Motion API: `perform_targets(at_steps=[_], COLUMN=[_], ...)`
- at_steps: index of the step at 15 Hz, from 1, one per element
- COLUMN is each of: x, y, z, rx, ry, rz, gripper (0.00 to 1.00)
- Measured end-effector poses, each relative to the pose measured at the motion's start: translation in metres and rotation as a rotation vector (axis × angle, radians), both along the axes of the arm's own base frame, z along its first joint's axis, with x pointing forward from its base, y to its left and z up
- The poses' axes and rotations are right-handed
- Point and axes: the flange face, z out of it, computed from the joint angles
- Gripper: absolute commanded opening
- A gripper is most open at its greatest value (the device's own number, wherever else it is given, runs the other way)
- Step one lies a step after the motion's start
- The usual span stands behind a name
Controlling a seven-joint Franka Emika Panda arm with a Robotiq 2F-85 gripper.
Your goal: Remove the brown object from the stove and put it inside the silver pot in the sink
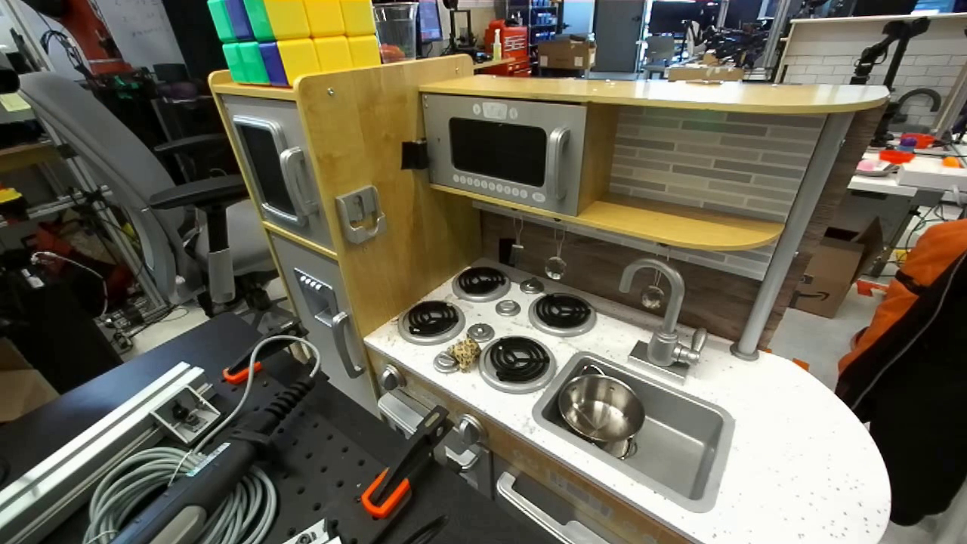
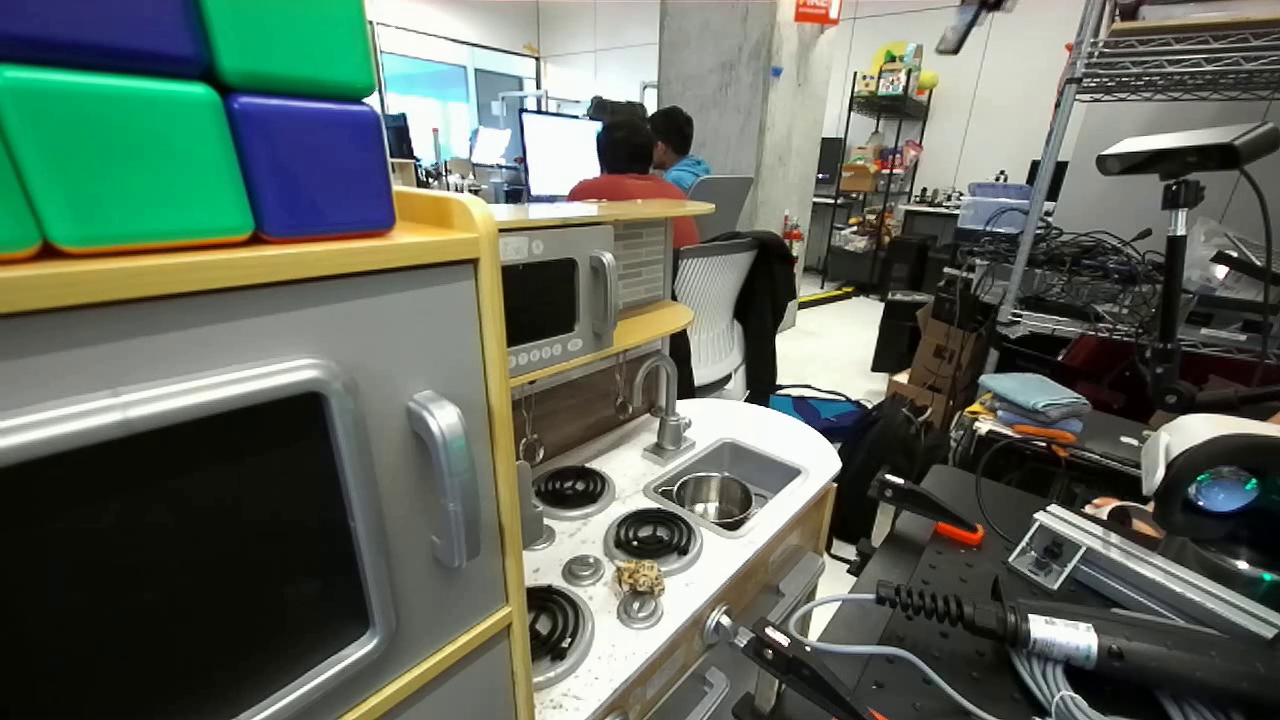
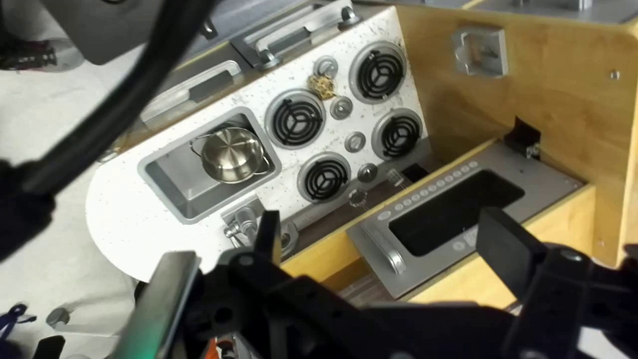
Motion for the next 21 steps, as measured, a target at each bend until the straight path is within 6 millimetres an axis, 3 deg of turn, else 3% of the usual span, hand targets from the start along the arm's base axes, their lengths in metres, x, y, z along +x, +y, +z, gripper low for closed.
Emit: perform_targets(at_steps=[5, 8, 10, 16, 18, 21], x=[0.094, 0.129, 0.134, 0.132, 0.132, 0.135], y=[0.013, 0.032, 0.036, 0.033, 0.034, 0.041], z=[-0.079, -0.119, -0.131, -0.128, -0.142, -0.179], rx=[0.17, 0.19, 0.184, 0.172, 0.108, 0.046], ry=[-0.106, -0.148, -0.128, -0.131, -0.063, 0.042], rz=[-0.21, -0.295, -0.291, -0.288, -0.237, -0.152], gripper=[1.0, 1.0, 1.0, 1.0, 1.0, 1.0])
